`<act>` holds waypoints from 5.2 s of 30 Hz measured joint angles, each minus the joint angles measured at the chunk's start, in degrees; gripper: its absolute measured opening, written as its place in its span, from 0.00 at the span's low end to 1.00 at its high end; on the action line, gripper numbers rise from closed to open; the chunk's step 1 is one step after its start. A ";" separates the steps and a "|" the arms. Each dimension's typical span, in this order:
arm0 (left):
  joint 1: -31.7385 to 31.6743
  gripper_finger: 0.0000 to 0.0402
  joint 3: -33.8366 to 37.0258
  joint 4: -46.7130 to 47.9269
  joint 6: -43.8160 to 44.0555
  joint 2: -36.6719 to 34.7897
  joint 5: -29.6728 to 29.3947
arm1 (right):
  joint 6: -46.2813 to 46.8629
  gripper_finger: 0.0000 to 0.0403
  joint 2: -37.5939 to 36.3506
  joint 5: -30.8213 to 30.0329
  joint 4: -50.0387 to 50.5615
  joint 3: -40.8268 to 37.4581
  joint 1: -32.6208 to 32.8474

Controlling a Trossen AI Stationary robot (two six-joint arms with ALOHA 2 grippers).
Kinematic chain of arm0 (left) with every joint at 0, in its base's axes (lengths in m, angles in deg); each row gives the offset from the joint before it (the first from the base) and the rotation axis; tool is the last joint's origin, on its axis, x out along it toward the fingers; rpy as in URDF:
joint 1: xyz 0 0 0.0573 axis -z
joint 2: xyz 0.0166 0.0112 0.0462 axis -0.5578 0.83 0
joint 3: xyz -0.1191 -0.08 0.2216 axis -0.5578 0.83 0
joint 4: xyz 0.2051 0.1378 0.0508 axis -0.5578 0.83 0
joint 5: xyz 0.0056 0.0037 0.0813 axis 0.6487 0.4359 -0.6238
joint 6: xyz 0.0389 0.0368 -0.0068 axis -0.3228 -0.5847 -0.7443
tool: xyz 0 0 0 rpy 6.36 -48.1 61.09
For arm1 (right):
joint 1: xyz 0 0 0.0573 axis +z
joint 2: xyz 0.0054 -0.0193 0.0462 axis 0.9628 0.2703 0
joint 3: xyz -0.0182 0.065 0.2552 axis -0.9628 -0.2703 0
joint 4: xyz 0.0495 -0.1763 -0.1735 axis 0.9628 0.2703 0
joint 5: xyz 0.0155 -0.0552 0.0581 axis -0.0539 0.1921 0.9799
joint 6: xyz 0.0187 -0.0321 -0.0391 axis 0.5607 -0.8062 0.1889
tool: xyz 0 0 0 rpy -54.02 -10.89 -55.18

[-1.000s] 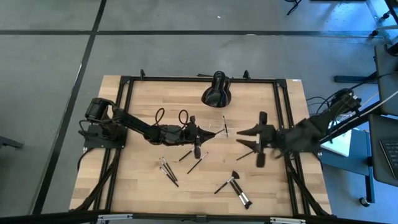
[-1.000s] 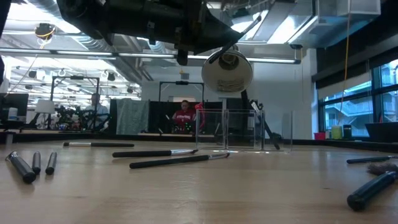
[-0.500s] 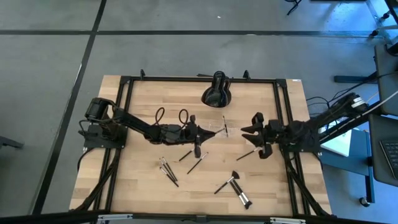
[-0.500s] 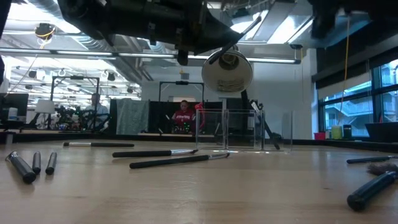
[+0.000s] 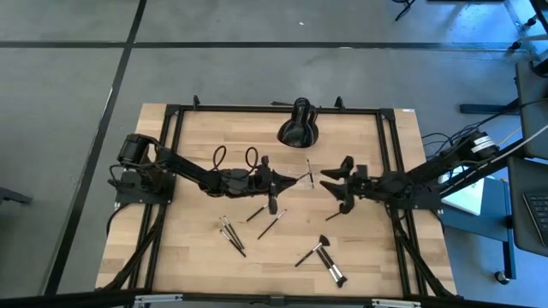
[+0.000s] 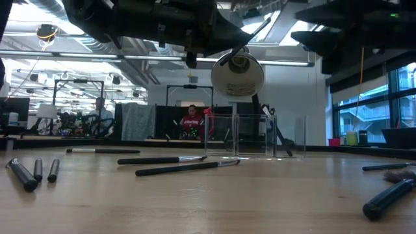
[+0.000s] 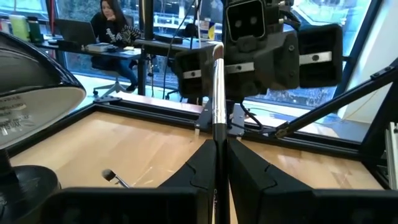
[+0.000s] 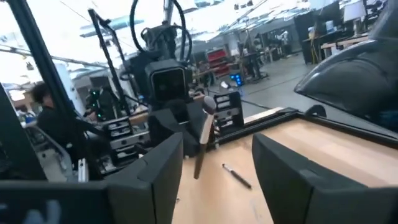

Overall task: Pick & Place Makeup Supplies
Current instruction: Put the makeup brush into the transparent organizer

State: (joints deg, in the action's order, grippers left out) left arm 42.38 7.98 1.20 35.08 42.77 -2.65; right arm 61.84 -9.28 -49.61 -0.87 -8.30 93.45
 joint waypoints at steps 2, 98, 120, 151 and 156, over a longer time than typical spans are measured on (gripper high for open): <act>0.01 0.07 0.00 0.02 -0.01 0.00 0.00 | 0.19 0.47 3.42 2.32 -0.03 2.34 -1.21; 0.21 0.34 -9.35 31.03 -1.06 0.00 -6.40 | 20.56 0.10 -1.81 2.15 82.80 27.85 -14.48; 0.19 0.30 -9.35 29.85 -3.56 0.00 1.05 | 21.61 0.26 4.21 17.45 80.71 27.85 -22.75; 2.71 0.19 -9.33 51.44 3.04 0.00 12.88 | 35.00 0.31 -1.91 -1.97 78.20 27.85 -0.31; 4.80 0.24 -9.33 58.67 11.37 0.00 14.09 | 35.44 0.31 -1.80 -3.25 78.05 27.85 0.54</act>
State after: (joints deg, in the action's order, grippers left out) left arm 47.18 -1.36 59.87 46.44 42.77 11.43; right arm 97.28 -11.07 -52.86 77.18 19.55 93.99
